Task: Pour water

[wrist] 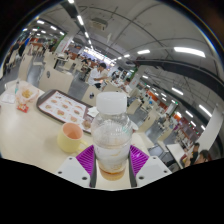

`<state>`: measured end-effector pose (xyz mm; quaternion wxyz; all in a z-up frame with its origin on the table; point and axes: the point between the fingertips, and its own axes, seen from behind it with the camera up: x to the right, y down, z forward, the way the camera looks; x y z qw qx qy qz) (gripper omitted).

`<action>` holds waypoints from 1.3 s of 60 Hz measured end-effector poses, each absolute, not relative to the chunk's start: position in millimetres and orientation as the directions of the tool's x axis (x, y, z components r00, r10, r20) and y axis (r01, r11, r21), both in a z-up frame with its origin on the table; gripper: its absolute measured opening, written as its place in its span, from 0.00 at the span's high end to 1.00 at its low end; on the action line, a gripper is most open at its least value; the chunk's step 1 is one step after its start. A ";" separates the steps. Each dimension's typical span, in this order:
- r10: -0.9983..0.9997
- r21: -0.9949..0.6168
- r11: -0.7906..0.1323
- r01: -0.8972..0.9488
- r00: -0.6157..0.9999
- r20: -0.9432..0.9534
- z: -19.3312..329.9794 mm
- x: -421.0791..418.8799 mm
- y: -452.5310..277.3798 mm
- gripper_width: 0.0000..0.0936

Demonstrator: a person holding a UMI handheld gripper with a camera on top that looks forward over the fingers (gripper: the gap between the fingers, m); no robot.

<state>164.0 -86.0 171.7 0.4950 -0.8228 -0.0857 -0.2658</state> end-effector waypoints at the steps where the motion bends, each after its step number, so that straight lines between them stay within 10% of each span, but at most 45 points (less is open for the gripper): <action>1: -0.120 -0.749 -0.498 0.437 0.821 0.559 177.8 172.9 -81.2 0.52; 19: 0.063 -0.078 -0.440 0.894 0.118 0.991 215.6 207.3 22.5 0.52; 30: 0.164 0.392 -0.332 0.858 -0.357 0.920 199.5 191.8 56.8 0.52; 41: 0.214 0.542 -0.261 0.799 -0.499 0.840 175.0 185.3 66.7 0.52; 51: 0.209 0.383 -0.272 0.883 -0.334 0.919 176.8 186.2 63.8 0.52; 60: 0.160 -0.117 -0.349 0.930 0.182 0.970 192.1 198.5 52.6 0.52; 78: 0.011 -0.855 -0.368 0.366 0.921 0.389 194.8 226.8 33.0 0.52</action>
